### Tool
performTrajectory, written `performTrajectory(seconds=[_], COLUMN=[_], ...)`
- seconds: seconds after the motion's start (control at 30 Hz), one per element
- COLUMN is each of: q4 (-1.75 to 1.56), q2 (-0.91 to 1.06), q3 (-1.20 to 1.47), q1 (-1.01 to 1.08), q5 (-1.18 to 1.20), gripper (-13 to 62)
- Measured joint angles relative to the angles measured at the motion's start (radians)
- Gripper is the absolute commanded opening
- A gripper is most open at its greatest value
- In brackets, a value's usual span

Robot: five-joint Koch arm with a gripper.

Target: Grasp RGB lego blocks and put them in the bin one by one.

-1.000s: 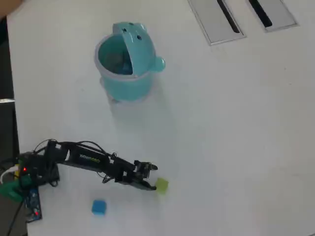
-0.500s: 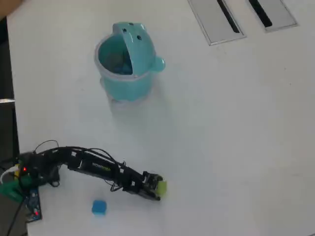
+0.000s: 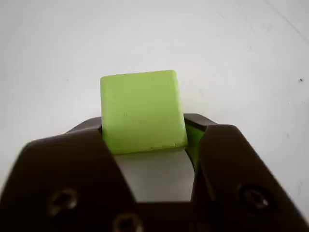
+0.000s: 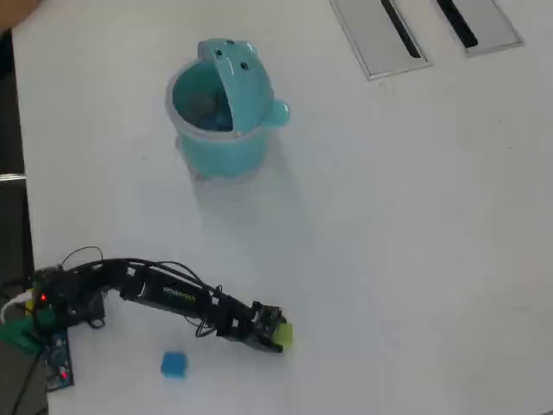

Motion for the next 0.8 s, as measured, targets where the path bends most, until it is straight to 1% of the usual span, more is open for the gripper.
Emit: performTrajectory(seconds=[0.17, 0.4, 0.53, 0.7, 0.77, 0.8], q4=[-0.041, -0.043, -0.043, -0.049, -0.126, -0.138], q2=[0.048, 0.285, 0.43, 0.621, 0.73, 0.741], q3=[0.041, 0.206, 0.353, 0.511, 0.618, 0.627], q1=[-0.012, -0.081, -0.132, -0.241, -0.299, -0.305], q5=[0.006, 0.051, 0.067, 0.14, 0.152, 0.152], gripper=[11.8, 11.9, 11.9, 11.9, 11.9, 11.9])
